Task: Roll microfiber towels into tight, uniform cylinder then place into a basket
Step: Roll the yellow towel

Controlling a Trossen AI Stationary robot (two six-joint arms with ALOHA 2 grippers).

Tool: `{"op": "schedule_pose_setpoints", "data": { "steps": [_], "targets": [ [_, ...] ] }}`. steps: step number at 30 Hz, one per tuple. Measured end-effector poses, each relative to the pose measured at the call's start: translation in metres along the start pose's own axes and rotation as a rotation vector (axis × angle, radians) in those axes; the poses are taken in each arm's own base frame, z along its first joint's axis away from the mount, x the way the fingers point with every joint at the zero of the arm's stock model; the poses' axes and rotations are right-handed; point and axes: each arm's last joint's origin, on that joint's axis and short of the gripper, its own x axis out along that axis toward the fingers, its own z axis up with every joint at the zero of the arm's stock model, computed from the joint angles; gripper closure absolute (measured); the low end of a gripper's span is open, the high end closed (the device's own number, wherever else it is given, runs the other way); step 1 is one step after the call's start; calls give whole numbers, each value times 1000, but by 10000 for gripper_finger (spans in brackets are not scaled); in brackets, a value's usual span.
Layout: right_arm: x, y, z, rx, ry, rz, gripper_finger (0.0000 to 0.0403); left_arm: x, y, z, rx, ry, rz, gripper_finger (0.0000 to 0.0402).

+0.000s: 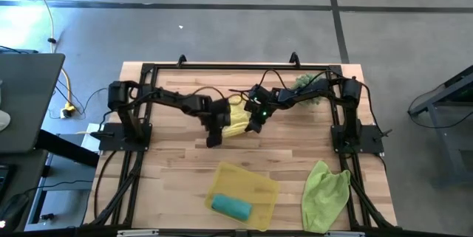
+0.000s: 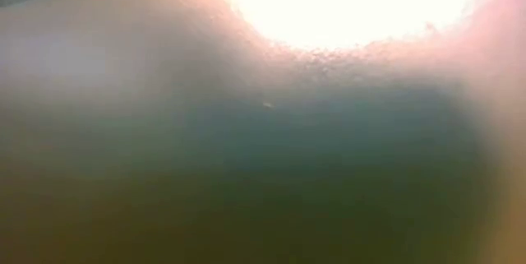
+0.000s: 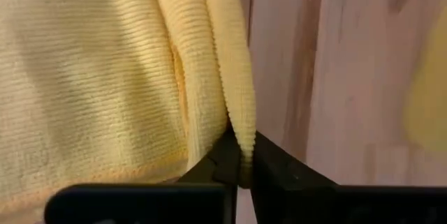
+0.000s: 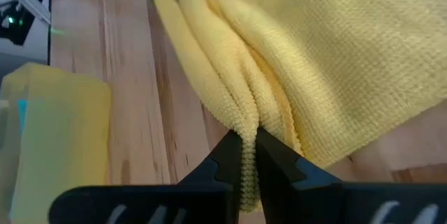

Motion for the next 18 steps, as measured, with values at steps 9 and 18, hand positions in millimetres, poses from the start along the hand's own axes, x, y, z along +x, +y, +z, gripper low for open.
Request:
{"op": "schedule_pose_setpoints", "data": {
  "steps": [9,18],
  "targets": [
    [0,0,0,-136,-2,0,349,-4,36,-20,-334,5,-79,398],
    [-18,16,3,-444,-7,-2,301,2,36,-27,-370,-7,-80,398]
  ]
}}
